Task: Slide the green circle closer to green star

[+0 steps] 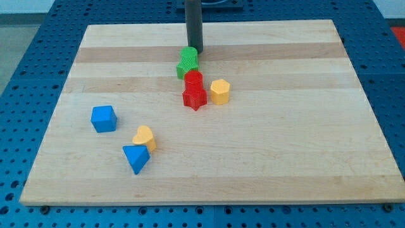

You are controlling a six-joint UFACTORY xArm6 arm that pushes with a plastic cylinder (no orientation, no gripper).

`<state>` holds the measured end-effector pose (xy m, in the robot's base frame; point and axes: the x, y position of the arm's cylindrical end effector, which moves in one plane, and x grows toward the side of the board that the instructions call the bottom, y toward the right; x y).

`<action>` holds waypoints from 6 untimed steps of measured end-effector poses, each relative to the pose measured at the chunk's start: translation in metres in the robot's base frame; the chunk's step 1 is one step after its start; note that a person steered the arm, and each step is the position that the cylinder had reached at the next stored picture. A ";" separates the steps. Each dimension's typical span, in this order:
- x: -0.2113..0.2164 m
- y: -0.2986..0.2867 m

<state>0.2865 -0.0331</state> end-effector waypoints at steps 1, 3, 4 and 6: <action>0.001 0.020; -0.009 -0.007; -0.009 -0.038; 0.019 -0.049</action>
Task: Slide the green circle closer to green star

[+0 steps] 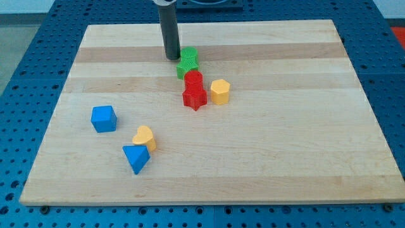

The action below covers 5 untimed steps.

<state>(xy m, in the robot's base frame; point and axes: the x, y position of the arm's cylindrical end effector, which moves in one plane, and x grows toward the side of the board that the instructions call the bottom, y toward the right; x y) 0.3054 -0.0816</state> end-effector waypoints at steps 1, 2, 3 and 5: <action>0.000 0.011; 0.000 0.035; -0.003 0.049; -0.015 0.076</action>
